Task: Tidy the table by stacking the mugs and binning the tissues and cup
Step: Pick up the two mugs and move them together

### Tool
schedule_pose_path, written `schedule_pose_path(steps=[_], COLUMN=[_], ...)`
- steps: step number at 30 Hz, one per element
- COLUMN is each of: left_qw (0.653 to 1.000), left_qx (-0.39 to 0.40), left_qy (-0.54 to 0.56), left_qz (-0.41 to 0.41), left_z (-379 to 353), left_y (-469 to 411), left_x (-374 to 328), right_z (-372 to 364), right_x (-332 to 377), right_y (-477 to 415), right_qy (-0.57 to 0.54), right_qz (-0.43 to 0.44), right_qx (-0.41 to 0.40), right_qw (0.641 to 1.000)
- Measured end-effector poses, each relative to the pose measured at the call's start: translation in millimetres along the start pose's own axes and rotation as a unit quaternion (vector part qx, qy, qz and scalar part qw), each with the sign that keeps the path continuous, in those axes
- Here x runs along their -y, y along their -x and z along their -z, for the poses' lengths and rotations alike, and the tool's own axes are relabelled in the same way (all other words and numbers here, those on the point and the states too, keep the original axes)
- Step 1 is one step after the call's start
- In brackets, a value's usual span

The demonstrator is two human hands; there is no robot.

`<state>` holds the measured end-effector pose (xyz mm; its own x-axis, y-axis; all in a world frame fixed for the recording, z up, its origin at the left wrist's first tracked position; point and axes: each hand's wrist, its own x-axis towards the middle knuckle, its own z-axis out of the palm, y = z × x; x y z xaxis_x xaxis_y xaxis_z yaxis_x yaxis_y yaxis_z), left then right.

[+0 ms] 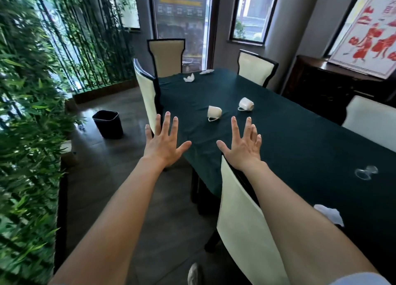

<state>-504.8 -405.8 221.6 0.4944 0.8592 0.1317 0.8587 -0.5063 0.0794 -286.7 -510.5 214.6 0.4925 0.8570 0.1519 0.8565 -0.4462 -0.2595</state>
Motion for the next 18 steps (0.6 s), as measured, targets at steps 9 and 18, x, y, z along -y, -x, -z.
schedule_pose_path(steps=[9, 18], left_qw=[1.0, 0.998], left_qx=[0.021, 0.042], left_qy=[-0.001, 0.006], left_qz=[0.02, 0.035], left_z=[-21.0, -43.1], left_y=[-130.9, -238.8], left_x=[33.2, 66.5], right_z=[-43.0, -90.4], right_x=[20.2, 36.2], right_y=[-146.2, -242.1], right_qy=[-0.036, -0.023], right_qz=[-0.027, -0.027], right_qx=[0.017, 0.064], right_qw=[0.999, 0.997])
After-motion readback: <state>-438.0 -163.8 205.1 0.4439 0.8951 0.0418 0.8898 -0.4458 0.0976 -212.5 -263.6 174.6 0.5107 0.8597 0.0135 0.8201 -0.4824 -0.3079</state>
